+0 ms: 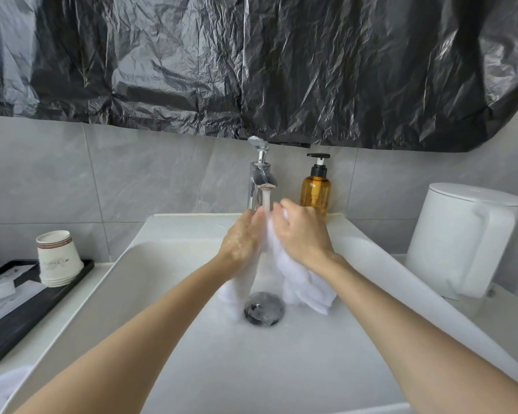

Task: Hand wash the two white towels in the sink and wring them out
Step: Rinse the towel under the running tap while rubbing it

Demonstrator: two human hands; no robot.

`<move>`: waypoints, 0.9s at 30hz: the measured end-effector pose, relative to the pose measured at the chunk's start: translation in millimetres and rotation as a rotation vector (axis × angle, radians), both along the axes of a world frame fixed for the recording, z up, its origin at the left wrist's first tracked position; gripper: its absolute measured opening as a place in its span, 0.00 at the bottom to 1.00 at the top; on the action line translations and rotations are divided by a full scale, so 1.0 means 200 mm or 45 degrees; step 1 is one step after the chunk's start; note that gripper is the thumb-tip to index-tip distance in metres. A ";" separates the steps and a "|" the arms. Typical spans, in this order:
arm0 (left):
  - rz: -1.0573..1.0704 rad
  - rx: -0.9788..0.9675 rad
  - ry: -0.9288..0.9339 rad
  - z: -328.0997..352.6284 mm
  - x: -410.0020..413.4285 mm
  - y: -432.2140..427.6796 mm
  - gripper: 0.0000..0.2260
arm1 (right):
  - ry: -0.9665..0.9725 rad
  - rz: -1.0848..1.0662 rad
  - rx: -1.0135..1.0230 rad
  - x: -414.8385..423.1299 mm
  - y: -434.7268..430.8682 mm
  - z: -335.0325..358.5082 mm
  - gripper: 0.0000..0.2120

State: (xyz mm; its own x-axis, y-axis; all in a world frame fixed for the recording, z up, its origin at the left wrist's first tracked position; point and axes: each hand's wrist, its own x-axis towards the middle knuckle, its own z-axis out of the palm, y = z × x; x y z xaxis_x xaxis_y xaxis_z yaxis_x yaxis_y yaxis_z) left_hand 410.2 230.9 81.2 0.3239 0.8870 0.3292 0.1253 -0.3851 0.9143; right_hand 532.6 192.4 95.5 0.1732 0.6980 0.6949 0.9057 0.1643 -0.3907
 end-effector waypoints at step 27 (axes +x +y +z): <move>-0.275 -0.528 -0.418 0.01 -0.01 0.05 0.33 | 1.221 0.246 -0.117 -0.03 0.08 -0.02 0.11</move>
